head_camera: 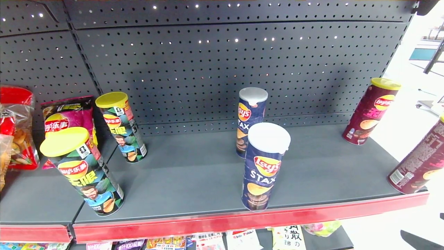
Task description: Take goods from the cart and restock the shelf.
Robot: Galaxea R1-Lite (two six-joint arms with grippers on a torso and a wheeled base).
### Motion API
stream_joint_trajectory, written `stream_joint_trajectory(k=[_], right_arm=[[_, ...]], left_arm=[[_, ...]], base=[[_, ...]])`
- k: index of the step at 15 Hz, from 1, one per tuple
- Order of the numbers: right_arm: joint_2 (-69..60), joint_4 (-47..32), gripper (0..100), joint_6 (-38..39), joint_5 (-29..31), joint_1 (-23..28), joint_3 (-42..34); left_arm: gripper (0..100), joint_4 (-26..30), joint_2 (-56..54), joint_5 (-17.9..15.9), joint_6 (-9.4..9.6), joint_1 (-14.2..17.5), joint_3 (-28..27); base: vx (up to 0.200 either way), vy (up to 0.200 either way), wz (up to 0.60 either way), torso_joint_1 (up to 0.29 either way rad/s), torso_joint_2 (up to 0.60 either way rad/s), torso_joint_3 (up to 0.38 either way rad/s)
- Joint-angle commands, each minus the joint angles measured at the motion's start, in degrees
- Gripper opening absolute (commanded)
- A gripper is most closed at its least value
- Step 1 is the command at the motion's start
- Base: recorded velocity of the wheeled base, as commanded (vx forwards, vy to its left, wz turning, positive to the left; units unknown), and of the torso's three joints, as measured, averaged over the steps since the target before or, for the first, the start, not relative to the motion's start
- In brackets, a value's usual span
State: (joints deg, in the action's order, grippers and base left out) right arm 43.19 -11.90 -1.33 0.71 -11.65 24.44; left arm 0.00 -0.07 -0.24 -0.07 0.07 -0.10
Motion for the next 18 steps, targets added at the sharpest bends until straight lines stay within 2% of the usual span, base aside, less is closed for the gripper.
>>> stream_joint_trajectory(k=[1, 3, 4, 7, 13, 18], right_arm=[[16.7, 2.6, 100, -0.4, 2.1, -2.6, 3.1], [22.8, 5.1, 100, 1.1, 7.0, -5.4, 3.5], [25.6, 9.8, 100, 3.3, 8.5, -8.1, 2.6], [32.0, 18.7, 100, 6.7, 10.2, -14.8, 2.6], [40.0, 30.0, 100, 9.0, 11.0, -16.8, 3.7], [41.3, 31.8, 100, 9.2, 10.9, -19.6, 4.1]], left_arm=[[100, 0.0, 0.1, 0.0, -0.01, 0.0, 0.0], [100, 0.0, 0.1, 0.0, -0.01, 0.0, 0.0], [100, 0.0, 0.1, 0.0, -0.01, 0.0, 0.0], [100, 0.0, 0.1, 0.0, -0.01, 0.0, 0.0], [100, 0.0, 0.1, 0.0, -0.01, 0.0, 0.0], [100, 0.0, 0.1, 0.0, -0.01, 0.0, 0.0]], base=[[0.0, 0.0, 0.0, 0.0, 0.0, 0.0], [0.0, 0.0, 0.0, 0.0, 0.0, 0.0], [0.0, 0.0, 0.0, 0.0, 0.0, 0.0], [0.0, 0.0, 0.0, 0.0, 0.0, 0.0], [0.0, 0.0, 0.0, 0.0, 0.0, 0.0], [0.0, 0.0, 0.0, 0.0, 0.0, 0.0]])
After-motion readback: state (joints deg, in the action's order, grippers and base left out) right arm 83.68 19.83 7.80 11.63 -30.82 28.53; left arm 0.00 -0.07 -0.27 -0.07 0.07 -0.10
